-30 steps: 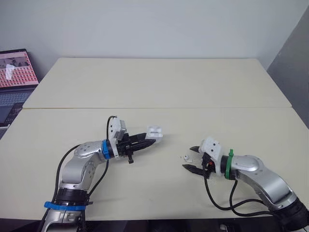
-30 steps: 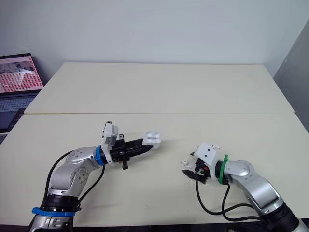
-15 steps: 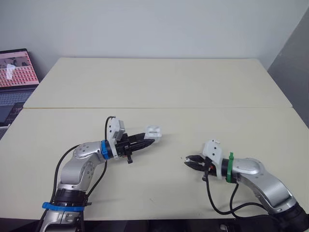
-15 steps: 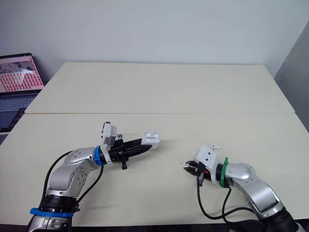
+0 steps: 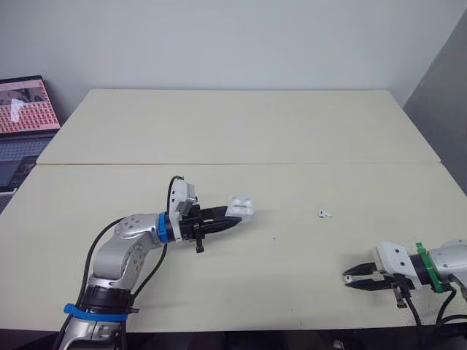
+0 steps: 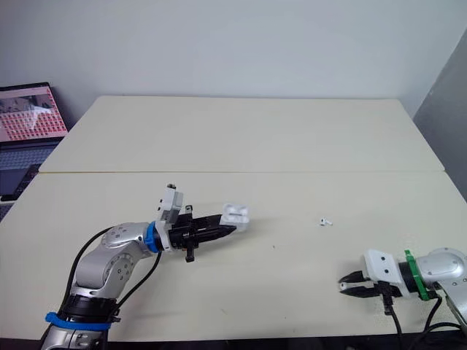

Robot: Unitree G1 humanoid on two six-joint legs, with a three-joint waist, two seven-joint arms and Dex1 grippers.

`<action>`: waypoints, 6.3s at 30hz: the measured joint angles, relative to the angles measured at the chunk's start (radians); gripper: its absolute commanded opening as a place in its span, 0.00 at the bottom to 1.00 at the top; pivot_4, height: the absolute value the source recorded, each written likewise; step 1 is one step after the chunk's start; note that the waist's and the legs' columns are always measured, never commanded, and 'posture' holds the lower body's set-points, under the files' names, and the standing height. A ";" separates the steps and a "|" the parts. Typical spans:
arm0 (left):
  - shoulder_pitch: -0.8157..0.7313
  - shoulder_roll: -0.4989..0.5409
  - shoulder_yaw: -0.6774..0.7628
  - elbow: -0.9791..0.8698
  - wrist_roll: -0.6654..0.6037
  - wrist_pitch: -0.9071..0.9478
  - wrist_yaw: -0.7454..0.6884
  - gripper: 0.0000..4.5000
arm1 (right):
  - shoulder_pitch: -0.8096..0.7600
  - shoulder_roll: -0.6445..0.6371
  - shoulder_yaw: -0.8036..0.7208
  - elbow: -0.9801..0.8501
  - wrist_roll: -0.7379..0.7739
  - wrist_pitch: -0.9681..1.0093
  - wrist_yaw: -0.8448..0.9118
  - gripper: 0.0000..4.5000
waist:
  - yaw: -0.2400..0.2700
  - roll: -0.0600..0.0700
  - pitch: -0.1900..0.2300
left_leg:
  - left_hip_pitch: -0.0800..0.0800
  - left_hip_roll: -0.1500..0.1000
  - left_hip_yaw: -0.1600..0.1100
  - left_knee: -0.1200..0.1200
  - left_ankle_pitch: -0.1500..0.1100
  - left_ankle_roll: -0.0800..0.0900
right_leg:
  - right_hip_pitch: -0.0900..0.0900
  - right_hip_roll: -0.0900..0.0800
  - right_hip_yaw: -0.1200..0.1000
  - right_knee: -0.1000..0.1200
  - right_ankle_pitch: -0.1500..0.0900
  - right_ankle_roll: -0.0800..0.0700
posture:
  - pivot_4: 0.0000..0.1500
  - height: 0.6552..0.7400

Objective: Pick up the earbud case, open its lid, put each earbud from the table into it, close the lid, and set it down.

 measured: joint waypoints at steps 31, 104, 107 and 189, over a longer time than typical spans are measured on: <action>-0.016 -0.042 -0.016 0.050 -0.036 -0.069 -0.055 0.17 | -0.169 -0.264 0.238 -0.806 -0.177 1.095 -0.299 0.85 | 0.005 0.002 -0.001 | -0.003 -0.001 -0.003 0.001 0.000 -0.001 | -0.002 -0.001 -0.001 -0.001 0.000 0.000 | 1.00 1.00; -0.032 -0.049 -0.027 0.147 0.024 -0.192 -0.057 0.17 | -0.121 -0.296 0.159 -0.340 -0.353 -0.029 0.007 0.60 | 0.003 0.002 -0.001 | -0.002 -0.001 -0.001 0.001 0.000 -0.001 | -0.001 -0.001 0.000 0.000 0.000 0.000 | 1.00 1.00; -0.032 -0.049 -0.027 0.153 0.025 -0.195 -0.058 0.17 | -0.130 -0.289 0.170 -0.337 -0.359 -0.037 0.016 0.60 | 0.003 0.002 -0.001 | -0.002 -0.001 -0.002 0.001 0.000 -0.001 | -0.001 -0.001 0.000 0.000 0.000 0.000 | 1.00 1.00; -0.037 -0.056 -0.038 0.244 0.072 -0.272 -0.090 0.17 | -0.033 -0.216 -0.002 -0.397 -0.196 0.610 -0.249 0.09 | 0.000 0.002 -0.002 | -0.002 -0.001 0.000 0.001 0.000 0.000 | -0.001 -0.001 -0.001 0.000 0.000 0.000 | 1.00 1.00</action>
